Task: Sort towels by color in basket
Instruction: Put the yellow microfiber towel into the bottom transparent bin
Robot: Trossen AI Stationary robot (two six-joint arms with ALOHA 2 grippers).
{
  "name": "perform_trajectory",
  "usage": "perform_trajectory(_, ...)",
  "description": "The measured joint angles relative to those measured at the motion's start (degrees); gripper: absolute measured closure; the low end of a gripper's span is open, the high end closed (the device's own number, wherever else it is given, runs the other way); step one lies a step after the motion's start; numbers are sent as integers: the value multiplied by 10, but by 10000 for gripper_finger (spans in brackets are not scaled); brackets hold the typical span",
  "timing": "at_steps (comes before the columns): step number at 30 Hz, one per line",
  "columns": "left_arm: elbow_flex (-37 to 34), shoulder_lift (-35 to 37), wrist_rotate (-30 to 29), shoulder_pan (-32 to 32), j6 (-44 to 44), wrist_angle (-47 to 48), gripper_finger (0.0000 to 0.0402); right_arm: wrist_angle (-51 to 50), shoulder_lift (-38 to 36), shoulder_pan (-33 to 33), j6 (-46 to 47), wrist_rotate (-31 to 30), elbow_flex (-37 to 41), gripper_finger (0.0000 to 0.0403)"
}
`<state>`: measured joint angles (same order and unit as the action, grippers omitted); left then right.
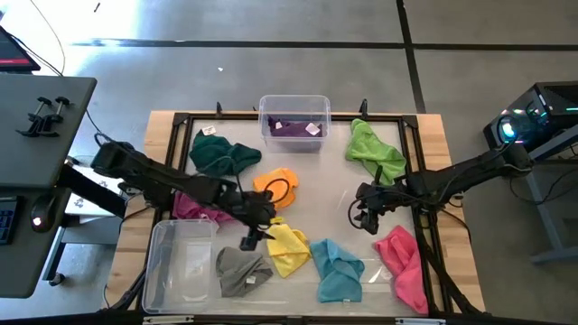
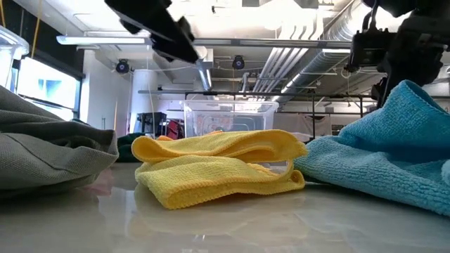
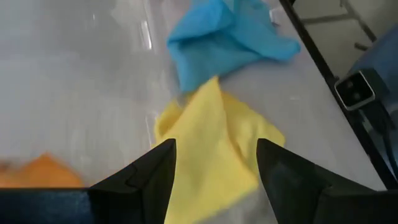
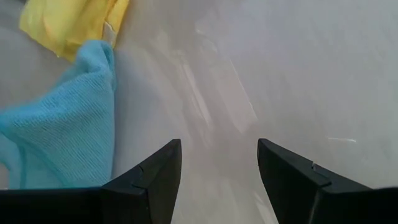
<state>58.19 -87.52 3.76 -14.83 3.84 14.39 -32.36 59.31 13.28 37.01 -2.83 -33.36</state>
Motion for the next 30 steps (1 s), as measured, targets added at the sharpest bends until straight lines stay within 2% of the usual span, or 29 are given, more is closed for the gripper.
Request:
perform_trajectory(3,0,-37,0,0,8,-42,189,-6,0,0,0,3,0,199)
perform_trajectory(6,16,-78,6,3,22,-44,189,-14,0,0,0,4,0,199)
perform_trajectory(11,69,-147,10,1,-48,-49,189,-16,0,0,0,4,0,199)
perform_trajectory(17,115,-216,19,1,-60,-26,189,-17,0,0,0,5,0,199)
perform_trajectory(20,129,-238,10,-1,-71,30,189,-17,0,0,10,5,0,199)
perform_trajectory(23,132,-256,-28,-11,-117,62,189,-16,0,0,27,5,0,199)
perform_trajectory(26,134,-274,-58,-21,-142,60,190,-17,0,0,30,3,0,199)
perform_trajectory(30,136,-293,-57,-29,-144,56,201,-17,0,0,33,2,0,199)
